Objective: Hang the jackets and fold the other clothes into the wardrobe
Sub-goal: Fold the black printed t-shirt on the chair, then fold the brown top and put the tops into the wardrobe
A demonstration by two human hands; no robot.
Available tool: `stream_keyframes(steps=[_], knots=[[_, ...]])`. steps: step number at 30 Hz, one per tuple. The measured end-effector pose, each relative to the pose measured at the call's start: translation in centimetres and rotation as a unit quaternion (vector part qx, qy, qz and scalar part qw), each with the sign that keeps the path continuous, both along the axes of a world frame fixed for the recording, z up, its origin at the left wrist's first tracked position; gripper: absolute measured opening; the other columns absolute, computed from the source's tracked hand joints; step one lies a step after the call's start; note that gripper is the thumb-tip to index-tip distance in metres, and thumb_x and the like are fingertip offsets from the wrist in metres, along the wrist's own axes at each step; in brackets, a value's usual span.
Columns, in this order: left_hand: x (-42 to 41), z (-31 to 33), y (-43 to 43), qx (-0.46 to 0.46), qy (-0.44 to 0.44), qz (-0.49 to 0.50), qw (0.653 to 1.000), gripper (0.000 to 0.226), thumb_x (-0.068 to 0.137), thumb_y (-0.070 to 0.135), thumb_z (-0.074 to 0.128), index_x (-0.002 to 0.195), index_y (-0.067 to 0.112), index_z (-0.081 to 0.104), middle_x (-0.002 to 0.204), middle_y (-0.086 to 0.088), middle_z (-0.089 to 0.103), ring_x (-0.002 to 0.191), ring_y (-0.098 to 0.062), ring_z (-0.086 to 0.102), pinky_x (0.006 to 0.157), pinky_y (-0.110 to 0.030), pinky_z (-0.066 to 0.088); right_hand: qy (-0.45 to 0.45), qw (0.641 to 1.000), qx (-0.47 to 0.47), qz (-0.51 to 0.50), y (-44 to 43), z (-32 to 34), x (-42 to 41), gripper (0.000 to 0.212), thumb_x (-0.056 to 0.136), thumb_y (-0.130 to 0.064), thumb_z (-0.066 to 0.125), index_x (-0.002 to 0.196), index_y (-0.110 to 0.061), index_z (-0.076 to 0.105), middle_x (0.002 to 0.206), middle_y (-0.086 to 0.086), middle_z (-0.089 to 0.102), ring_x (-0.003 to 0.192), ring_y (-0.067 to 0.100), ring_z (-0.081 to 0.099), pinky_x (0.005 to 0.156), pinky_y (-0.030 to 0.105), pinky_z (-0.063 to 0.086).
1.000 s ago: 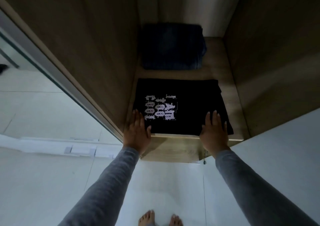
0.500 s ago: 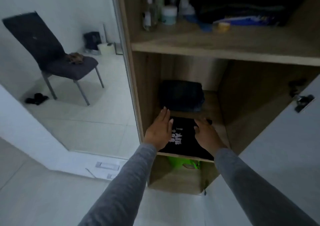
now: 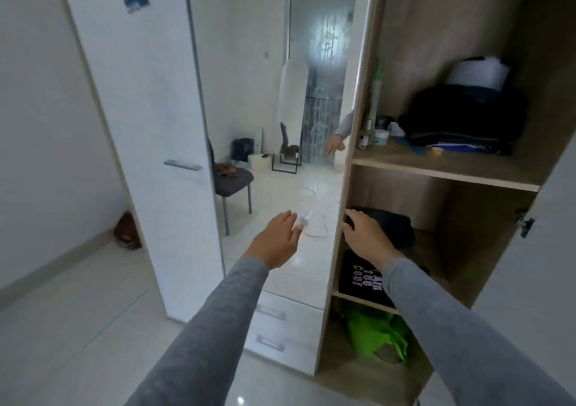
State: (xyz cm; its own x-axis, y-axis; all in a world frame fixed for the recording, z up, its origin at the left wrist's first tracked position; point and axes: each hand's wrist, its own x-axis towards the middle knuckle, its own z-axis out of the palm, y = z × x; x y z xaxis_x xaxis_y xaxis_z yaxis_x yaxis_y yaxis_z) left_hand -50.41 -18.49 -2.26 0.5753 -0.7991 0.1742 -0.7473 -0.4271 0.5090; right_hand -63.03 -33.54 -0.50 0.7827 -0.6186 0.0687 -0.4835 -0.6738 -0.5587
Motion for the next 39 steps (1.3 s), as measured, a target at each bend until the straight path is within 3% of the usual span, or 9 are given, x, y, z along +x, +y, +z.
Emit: stream_keyframes(steps=[5,9,13,15,18,22,27,32,39], knots=[[0.2,3.1,12.2,-0.030,-0.014,0.078,0.996,0.051,0.102,0.035,0.028,0.146,0.011,0.027,0.156,-0.002,0.022,0.143,-0.013,0.016,0.114,-0.027,0.014,-0.023,0.998,0.010,0.053,10.4,2.7,3.0,0.046,0.096,-0.024,0.044,0.142,-0.016,0.037,0.147,0.007,0.039,0.130,0.025,0.041,0.106,0.038,0.037],[2.2,4.9,21.9,-0.046,-0.014,0.167,0.985,0.050,0.102,0.035,0.028,0.147,0.012,0.027,0.156,0.000,0.021,0.144,-0.012,0.012,0.115,-0.027,0.010,-0.048,0.990,0.025,0.128,18.6,4.4,7.9,0.040,0.095,-0.020,0.047,0.134,-0.011,0.046,0.138,0.008,0.048,0.122,0.027,0.048,0.099,0.035,0.040],[4.6,6.1,33.1,-0.079,-0.014,0.264,0.961,0.043,0.102,0.027,0.031,0.136,0.001,0.040,0.144,-0.015,0.038,0.138,-0.027,0.028,0.111,-0.030,0.018,-0.067,0.968,0.012,0.240,28.4,6.0,14.4,0.038,0.096,-0.018,0.048,0.133,-0.010,0.047,0.136,0.010,0.050,0.121,0.025,0.049,0.098,0.030,0.039],[5.3,5.8,38.4,-0.070,-0.009,0.317,0.946,0.044,0.103,0.026,0.031,0.138,0.000,0.036,0.147,-0.014,0.034,0.138,-0.023,0.026,0.109,-0.025,0.014,-0.067,0.954,0.018,0.291,33.5,6.0,17.1,0.035,0.095,-0.015,0.048,0.129,-0.006,0.051,0.132,0.012,0.053,0.119,0.027,0.050,0.096,0.029,0.039],[6.6,5.1,47.2,-0.062,0.007,0.401,0.914,0.052,0.103,0.033,0.028,0.147,0.006,0.024,0.156,-0.008,0.019,0.144,-0.017,0.014,0.115,-0.027,0.009,-0.055,0.929,0.034,0.364,42.1,5.3,21.8,0.033,0.094,-0.015,0.050,0.125,-0.003,0.054,0.129,0.014,0.056,0.115,0.027,0.053,0.087,0.025,0.041],[8.5,4.1,59.2,-0.051,0.024,0.494,0.868,0.055,0.102,0.036,0.028,0.148,0.007,0.021,0.157,-0.007,0.017,0.145,-0.017,0.011,0.116,-0.030,0.009,-0.041,0.881,0.036,0.470,53.9,4.2,28.3,0.038,0.095,-0.017,0.051,0.131,-0.006,0.051,0.137,0.011,0.052,0.126,0.024,0.048,0.103,0.028,0.035],[11.3,3.3,72.2,-0.041,0.031,0.586,0.809,0.055,0.102,0.038,0.029,0.149,0.009,0.022,0.157,-0.004,0.017,0.145,-0.015,0.008,0.115,-0.028,0.010,-0.029,0.826,0.073,0.559,67.3,3.7,35.9,0.038,0.095,-0.019,0.050,0.132,-0.008,0.050,0.137,0.011,0.051,0.125,0.022,0.048,0.099,0.023,0.034],[13.8,0.9,83.9,-0.013,0.048,0.676,0.735,0.054,0.101,0.040,0.031,0.146,0.010,0.027,0.153,-0.005,0.026,0.143,-0.018,0.018,0.116,-0.032,0.018,0.003,0.771,0.112,0.627,81.0,1.3,42.6,0.036,0.096,-0.017,0.048,0.131,-0.008,0.050,0.136,0.008,0.051,0.125,0.020,0.047,0.097,0.021,0.033],[15.8,-7.1,95.4,0.018,0.145,0.728,0.670,0.048,0.101,0.036,0.034,0.140,0.008,0.036,0.144,-0.009,0.036,0.135,-0.022,0.031,0.110,-0.032,0.025,0.101,0.734,0.098,0.664,94.2,-6.4,47.2,0.034,0.096,-0.022,0.049,0.128,-0.013,0.051,0.131,0.005,0.054,0.120,0.020,0.051,0.096,0.028,0.040]])
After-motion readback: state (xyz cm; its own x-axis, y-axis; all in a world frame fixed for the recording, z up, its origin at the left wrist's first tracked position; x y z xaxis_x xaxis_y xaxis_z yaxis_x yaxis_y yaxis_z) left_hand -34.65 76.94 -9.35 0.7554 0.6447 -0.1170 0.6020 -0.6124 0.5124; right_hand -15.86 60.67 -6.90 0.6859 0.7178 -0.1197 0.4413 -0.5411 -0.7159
